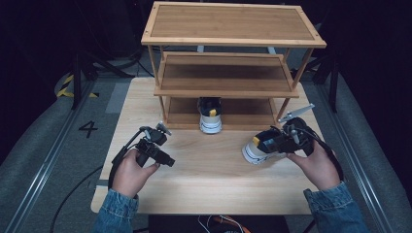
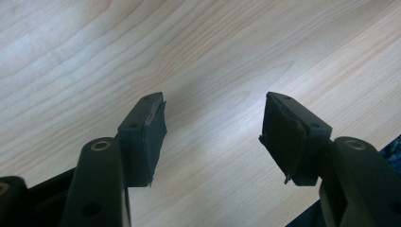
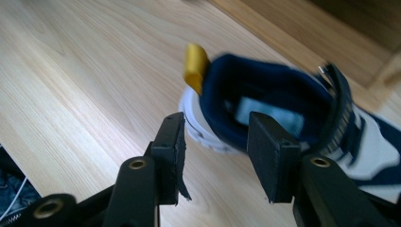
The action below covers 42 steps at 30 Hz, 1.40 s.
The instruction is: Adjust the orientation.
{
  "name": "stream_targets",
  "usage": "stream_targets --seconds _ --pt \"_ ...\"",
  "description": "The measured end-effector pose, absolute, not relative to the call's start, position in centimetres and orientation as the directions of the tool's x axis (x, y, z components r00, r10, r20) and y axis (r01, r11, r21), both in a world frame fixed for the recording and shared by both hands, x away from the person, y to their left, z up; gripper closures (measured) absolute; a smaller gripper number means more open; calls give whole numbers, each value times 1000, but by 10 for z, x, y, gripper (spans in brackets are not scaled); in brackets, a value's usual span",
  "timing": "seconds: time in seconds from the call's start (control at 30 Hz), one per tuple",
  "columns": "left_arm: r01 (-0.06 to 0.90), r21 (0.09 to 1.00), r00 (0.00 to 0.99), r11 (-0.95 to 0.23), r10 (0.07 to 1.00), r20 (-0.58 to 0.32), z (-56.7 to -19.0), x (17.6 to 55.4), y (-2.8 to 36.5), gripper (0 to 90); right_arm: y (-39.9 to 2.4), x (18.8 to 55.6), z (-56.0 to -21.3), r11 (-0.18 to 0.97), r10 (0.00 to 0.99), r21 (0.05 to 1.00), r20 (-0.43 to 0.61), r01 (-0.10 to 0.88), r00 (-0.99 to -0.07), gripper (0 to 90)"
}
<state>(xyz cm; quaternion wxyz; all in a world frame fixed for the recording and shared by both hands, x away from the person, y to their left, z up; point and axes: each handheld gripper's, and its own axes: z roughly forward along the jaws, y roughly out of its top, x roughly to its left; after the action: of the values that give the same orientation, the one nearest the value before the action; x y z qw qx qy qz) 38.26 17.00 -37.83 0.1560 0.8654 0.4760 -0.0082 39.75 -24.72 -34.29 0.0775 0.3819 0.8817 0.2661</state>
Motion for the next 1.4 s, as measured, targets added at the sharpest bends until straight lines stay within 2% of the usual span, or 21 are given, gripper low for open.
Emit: stream_targets --seconds 0.33,0.57,0.63,1.4 --pt "844 260 518 -469 838 -170 -381 375 181 406 -219 413 -346 601 674 539 56 591 -737 606" --pt "845 243 521 -476 837 -170 -383 376 181 415 -205 420 -353 654 654 495 10 572 -756 846" --pt "843 241 525 -481 834 -170 -384 376 180 415 -205 419 -352 657 656 491 1 572 -755 874" --pt "794 246 600 -555 780 -176 -376 411 152 388 -265 370 -339 603 730 430 43 672 -682 880"
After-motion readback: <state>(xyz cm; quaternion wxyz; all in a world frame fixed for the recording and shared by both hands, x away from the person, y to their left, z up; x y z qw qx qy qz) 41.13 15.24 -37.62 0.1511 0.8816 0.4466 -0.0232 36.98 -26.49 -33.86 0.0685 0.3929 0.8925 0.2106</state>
